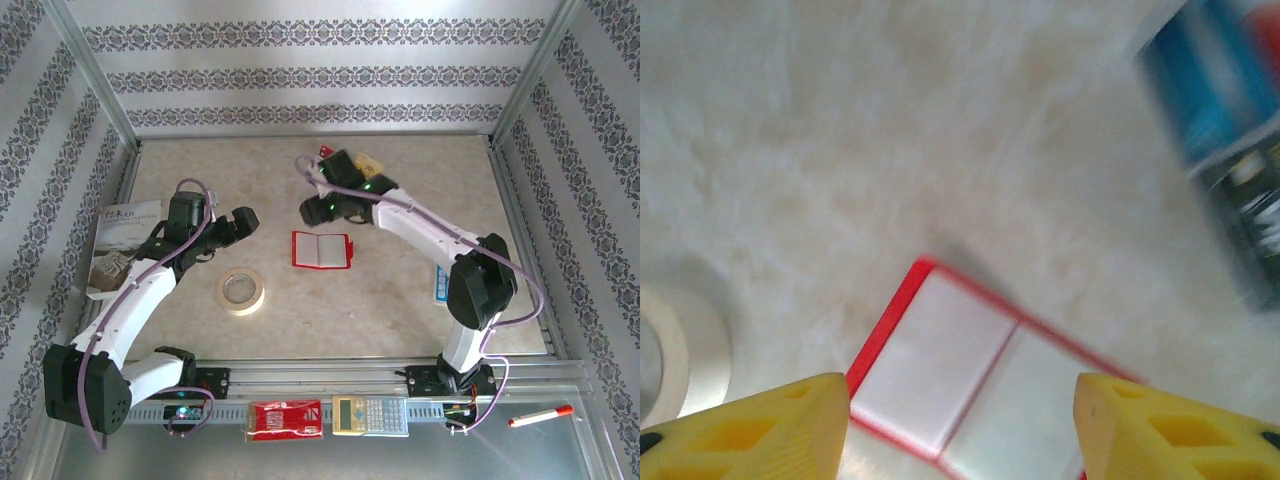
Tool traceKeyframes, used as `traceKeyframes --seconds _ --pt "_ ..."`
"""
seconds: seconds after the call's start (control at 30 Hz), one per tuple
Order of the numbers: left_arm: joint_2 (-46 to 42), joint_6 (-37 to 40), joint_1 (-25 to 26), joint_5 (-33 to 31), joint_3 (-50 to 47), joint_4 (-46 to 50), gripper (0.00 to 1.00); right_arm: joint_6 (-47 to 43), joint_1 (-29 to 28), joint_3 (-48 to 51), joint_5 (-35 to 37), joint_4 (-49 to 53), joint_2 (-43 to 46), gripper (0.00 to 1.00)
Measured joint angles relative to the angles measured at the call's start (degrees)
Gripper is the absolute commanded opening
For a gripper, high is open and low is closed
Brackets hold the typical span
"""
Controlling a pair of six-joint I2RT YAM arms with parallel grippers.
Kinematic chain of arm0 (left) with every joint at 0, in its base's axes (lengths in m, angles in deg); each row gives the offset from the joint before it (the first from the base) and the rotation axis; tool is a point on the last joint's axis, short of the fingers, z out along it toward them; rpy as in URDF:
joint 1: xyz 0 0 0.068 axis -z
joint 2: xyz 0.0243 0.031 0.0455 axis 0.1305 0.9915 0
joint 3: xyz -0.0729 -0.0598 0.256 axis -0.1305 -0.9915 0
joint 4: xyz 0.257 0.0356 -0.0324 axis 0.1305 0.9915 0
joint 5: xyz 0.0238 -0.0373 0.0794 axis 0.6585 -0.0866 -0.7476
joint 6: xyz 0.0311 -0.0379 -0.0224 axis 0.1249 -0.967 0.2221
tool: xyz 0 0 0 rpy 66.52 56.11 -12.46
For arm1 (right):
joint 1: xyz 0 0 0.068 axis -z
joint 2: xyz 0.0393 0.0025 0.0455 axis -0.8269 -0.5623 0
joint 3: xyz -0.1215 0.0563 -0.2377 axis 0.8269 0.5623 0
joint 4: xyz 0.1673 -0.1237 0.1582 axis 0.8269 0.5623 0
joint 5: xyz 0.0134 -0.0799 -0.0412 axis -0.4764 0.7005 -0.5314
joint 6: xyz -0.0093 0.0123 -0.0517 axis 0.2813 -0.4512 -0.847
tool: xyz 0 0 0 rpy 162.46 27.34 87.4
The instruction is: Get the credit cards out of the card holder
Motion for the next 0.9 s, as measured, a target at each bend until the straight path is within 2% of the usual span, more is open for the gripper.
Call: traceKeyframes --seconds 0.13,0.27,0.5,0.9 --pt "0.0 0.0 0.0 -1.8 -1.3 0.0 1.00 5.4 -5.1 3.3 1.7 -0.3 -2.0 0.67" --pt "0.0 0.0 0.0 -3.2 -2.5 0.0 1.00 10.3 -7.5 3.8 3.1 -1.3 -5.8 0.68" --pt "0.0 0.0 -0.1 -3.7 -3.1 0.0 1.00 15.2 -8.2 3.7 6.4 -2.0 -12.8 0.68" --pt "0.3 0.0 -0.8 -3.3 -3.8 0.0 1.00 16.4 -8.2 2.6 8.1 -1.4 -17.1 0.69"
